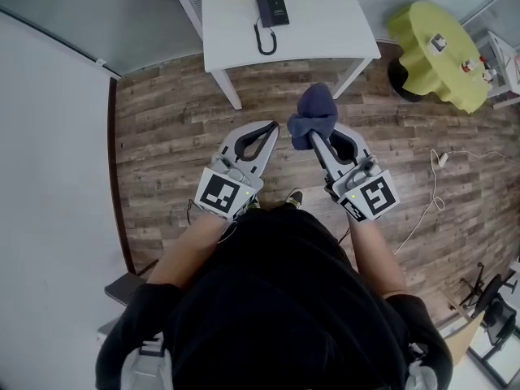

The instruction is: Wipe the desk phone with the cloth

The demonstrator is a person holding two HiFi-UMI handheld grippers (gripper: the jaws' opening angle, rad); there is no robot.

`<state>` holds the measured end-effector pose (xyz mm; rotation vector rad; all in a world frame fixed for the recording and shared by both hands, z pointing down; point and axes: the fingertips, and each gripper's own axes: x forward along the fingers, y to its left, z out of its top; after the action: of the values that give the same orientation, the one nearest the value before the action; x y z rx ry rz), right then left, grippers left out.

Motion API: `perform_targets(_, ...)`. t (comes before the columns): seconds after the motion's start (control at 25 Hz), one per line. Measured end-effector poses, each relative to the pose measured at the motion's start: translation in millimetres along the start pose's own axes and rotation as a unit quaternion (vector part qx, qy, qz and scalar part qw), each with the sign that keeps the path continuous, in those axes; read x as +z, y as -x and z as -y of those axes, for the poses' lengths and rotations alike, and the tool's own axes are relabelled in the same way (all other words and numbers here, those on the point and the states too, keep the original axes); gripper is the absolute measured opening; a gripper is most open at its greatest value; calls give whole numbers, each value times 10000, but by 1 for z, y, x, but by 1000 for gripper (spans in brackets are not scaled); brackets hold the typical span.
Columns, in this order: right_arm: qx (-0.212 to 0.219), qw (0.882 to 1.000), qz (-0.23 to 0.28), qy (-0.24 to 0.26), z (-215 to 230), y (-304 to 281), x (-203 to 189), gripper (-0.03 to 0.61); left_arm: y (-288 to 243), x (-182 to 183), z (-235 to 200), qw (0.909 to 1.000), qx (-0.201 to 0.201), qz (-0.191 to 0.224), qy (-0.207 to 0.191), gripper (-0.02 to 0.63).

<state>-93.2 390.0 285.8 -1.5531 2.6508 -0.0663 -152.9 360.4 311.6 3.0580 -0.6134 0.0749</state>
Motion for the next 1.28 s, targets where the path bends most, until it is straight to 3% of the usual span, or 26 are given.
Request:
perform_targets(0.72,177,9998,-17,64,76,19,-6,63,-74,-2,11,9989,406,-77,-216,9)
perform_targets(1.0,197,9997,-67,90,97,0,-12,63,-97,-4,-11,9988,395,-59,-293,9)
perform_targets(1.28,173,9996,-168,170,134,-45,-11,63,-132,-6,-59,9992,332,-32,-208,9)
